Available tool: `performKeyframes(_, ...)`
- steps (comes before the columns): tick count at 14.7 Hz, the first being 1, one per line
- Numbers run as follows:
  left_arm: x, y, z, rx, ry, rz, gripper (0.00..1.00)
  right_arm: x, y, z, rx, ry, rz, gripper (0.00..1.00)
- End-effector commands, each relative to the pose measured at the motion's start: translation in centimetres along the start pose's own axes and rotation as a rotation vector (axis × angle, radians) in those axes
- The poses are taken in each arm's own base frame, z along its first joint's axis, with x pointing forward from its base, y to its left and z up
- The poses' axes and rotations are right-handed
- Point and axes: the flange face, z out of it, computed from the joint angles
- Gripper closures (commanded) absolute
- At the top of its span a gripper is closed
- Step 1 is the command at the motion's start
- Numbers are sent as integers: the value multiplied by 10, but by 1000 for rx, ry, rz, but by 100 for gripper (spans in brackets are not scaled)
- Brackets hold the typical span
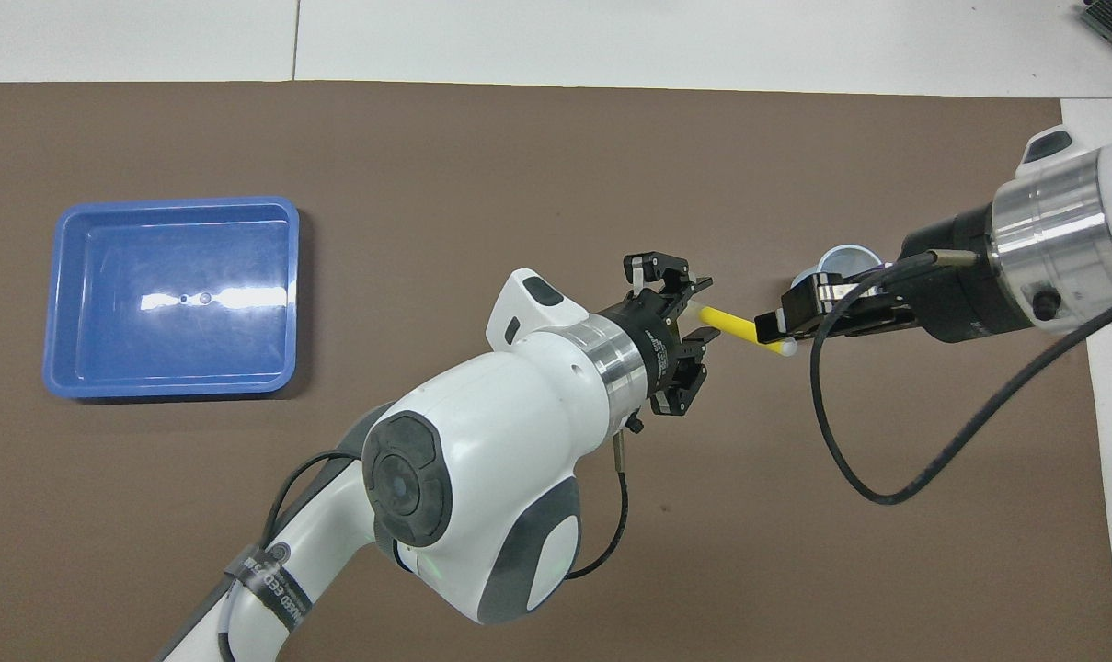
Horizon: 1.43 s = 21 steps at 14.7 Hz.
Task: Right arm passes pens to left for tray arrangement
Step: 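Grasp the yellow pen tip with the left gripper from the right gripper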
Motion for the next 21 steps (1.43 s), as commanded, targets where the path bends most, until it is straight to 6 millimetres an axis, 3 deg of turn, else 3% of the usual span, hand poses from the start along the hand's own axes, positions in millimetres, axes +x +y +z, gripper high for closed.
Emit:
performKeyframes(1, -7, -2, -11, 36, -3, 15, 52, -7, -12, 2, 20, -17, 8, 100)
performKeyframes(6, -7, 1, -18, 39, -3, 18, 56, -7, -11, 2, 9, -18, 19, 100)
performKeyframes(8, -8, 0, -21, 55, 2, 31, 65, -9, -9, 4, 0, -29, 12, 100)
performKeyframes(10, -8, 0, -22, 59, 3, 50, 80, -9, -4, 1, -7, -34, 16, 100)
performKeyframes(13, -8, -1, -23, 64, 5, 54, 86, -10, -1, 0, -24, -36, 15, 100)
performKeyframes(15, -8, -2, -23, 65, 4, 65, 100, -10, 2, 0, -39, -38, 0, 100)
performKeyframes(21, -9, -1, -23, 62, 2, 65, 100, -10, 4, -2, -42, -40, 3, 100)
